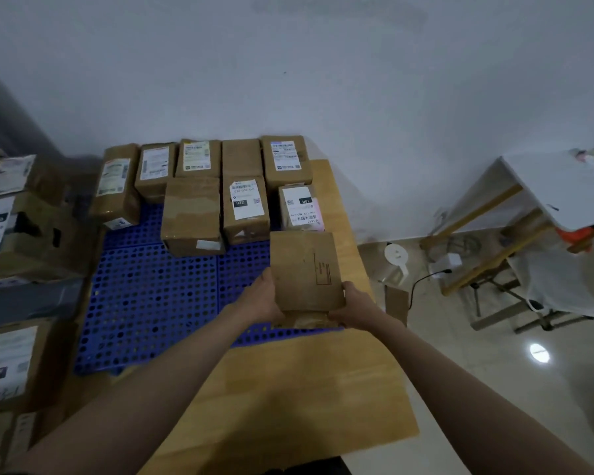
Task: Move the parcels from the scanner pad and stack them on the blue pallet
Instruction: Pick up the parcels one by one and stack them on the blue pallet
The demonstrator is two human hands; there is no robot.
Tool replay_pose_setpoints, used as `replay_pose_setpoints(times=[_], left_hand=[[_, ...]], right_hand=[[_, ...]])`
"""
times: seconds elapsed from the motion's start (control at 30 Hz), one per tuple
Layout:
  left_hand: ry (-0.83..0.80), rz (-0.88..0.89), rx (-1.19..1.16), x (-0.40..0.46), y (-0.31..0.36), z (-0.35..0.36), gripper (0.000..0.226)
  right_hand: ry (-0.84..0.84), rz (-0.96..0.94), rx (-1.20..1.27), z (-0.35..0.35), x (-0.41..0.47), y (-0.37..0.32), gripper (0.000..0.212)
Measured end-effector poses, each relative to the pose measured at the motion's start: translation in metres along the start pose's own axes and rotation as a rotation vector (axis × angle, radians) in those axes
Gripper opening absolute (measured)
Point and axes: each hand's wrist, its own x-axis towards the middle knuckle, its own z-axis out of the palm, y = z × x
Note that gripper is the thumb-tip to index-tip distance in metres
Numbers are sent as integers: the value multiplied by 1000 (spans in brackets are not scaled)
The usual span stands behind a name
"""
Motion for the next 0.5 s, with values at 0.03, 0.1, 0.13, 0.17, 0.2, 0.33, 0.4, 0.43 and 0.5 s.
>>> replay_pose_setpoints(times=[0.03, 0.1, 0.13, 0.17, 0.2, 0.33, 0.4, 0.43, 0.5], left_hand=[[10, -20, -10, 5, 3, 3, 121], [21, -62, -28, 13, 8, 10, 122], [22, -83, -34, 17, 10, 12, 122], [21, -102, -37, 20, 12, 15, 122], [21, -118, -37, 23, 14, 17, 121], [59, -155, -42, 31, 17, 22, 117], [74, -161, -58, 34, 18, 22, 117], [79, -161, -66, 36, 18, 21, 116], [88, -157, -66, 40, 20, 19, 116]], right_hand=[[-11, -11, -6, -5, 7, 5, 69], [-36, -30, 5, -14, 20, 13, 70], [-51, -39, 11, -18, 26, 16, 70], [-65, -47, 8, -21, 32, 19, 69], [-78, -55, -4, -24, 38, 21, 69], [-116, -73, -12, -29, 57, 24, 69], [-122, -87, -18, -30, 65, 24, 69], [-125, -94, -23, -31, 69, 24, 69], [-133, -109, -38, -33, 75, 24, 69]])
